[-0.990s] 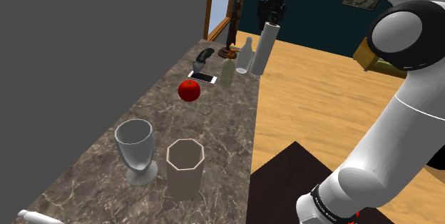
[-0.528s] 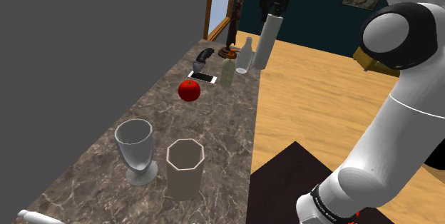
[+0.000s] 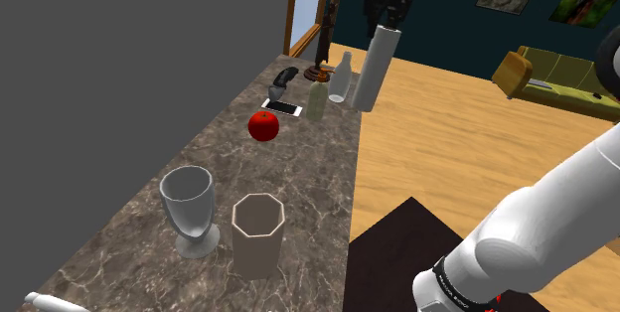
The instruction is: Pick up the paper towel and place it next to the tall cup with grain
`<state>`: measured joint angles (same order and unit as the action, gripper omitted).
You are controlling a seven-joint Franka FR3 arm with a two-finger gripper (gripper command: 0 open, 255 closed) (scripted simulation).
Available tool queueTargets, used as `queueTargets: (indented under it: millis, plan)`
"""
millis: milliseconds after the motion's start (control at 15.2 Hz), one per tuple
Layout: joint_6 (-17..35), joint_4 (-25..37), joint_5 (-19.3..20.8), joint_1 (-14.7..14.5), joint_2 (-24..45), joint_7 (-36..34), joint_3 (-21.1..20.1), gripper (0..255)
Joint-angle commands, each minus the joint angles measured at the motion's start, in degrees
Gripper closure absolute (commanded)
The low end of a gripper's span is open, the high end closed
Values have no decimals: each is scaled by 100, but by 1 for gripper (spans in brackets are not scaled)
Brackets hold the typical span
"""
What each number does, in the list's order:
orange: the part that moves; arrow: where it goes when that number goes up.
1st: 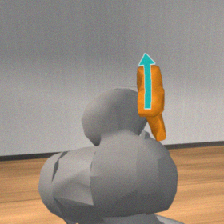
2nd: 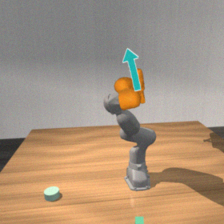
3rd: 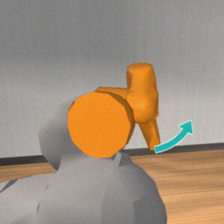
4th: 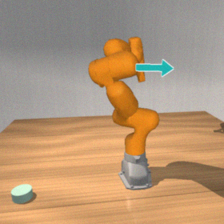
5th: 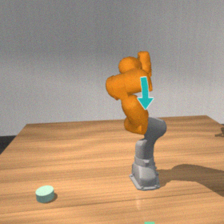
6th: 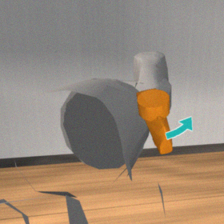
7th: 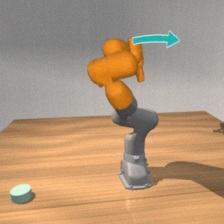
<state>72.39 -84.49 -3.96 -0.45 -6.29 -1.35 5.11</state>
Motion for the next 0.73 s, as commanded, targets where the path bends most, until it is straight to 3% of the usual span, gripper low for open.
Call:
queueTargets:
  millis: [0,660]
  plan:
    - [107,-484,-6,-98,-392,-234,-134,255]
    - [151,-1905,-335,-475,-1872,-1378,-870,255]
